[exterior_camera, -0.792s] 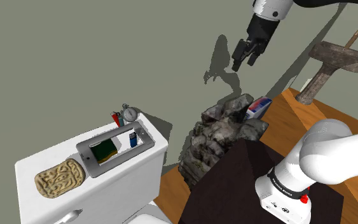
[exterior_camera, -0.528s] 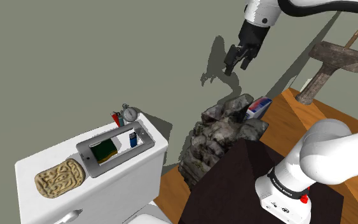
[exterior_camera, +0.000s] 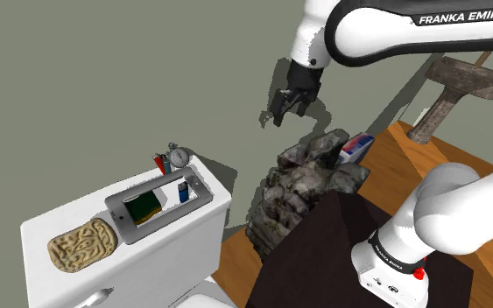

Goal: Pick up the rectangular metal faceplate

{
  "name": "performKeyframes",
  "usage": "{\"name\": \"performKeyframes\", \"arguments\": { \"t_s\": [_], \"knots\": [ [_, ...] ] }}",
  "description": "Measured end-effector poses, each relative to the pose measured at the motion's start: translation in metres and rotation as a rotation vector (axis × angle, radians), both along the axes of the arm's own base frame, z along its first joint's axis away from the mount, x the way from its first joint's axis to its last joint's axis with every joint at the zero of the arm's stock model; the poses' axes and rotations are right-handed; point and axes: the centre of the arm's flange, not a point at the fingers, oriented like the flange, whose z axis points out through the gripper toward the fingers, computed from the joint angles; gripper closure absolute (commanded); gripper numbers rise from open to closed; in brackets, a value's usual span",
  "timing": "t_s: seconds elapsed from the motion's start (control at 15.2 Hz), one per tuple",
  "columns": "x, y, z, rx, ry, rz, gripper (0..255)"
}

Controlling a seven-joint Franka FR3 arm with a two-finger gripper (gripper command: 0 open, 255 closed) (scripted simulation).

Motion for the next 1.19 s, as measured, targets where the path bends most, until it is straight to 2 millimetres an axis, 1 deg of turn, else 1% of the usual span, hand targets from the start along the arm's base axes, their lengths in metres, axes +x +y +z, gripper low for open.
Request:
{"name": "performKeyframes", "arguments": {
  "t_s": [0.13,0.26,0.33,0.59,0.66,0.73,0.92,0.99,1.19],
  "knots": [
    [0.012,0.012,-0.017,0.001,0.001,0.002,0],
    [0.023,0.029,-0.033,0.001,0.002,0.005,0],
    [0.031,0.037,-0.04,0.001,0.002,0.007,0],
    [0.053,0.071,-0.077,0.003,0.005,0.012,0],
    [0.059,0.08,-0.084,0.004,0.006,0.013,0],
    [0.065,0.087,-0.096,0.004,0.007,0.015,0],
    [0.085,0.111,-0.121,0.005,0.008,0.019,0],
    [0.09,0.123,-0.127,0.006,0.009,0.021,0],
    [0.107,0.145,-0.153,0.007,0.011,0.024,0]
  ]
}}
